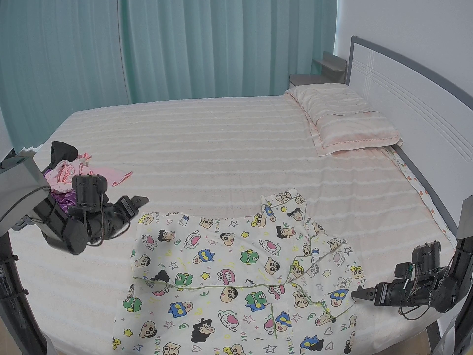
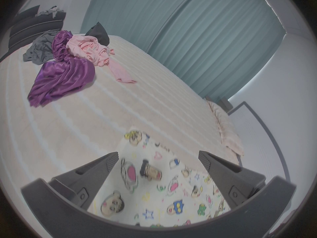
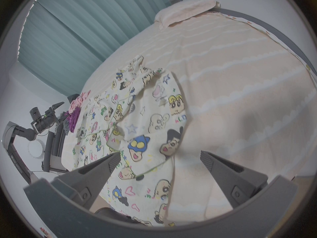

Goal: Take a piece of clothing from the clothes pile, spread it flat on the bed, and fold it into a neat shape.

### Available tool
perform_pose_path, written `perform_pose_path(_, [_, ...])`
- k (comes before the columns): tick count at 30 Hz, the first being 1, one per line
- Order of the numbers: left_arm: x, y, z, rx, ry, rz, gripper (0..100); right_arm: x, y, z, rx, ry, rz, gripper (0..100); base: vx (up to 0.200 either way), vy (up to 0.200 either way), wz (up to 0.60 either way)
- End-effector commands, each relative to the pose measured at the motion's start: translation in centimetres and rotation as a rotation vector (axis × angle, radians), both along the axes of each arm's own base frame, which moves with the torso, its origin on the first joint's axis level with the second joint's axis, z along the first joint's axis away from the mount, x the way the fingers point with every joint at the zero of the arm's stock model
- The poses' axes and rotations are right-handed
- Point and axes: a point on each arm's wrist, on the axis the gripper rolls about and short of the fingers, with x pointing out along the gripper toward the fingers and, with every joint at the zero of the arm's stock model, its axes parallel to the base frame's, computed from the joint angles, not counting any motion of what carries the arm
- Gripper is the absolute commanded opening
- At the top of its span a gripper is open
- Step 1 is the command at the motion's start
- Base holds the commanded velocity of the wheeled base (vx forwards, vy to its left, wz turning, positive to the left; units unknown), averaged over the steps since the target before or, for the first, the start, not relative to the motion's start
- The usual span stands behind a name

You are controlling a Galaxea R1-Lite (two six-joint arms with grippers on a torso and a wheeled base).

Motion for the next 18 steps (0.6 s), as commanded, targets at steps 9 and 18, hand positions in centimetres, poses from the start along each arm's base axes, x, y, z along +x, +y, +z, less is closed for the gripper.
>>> perform_pose_path(9, [7.4, 3.8, -6.9, -0.051, 0.122, 0.011, 100, 1.1, 1.0, -0.9, 0.044, -0.068, -0.008, 100, 0.000, 0.000, 0.00])
perform_pose_path(18, [8.8, 3.4, -8.4, -0.064, 0.116, -0.031, 100, 1.6, 1.0, -0.6, 0.050, -0.103, -0.012, 100, 0.000, 0.000, 0.00])
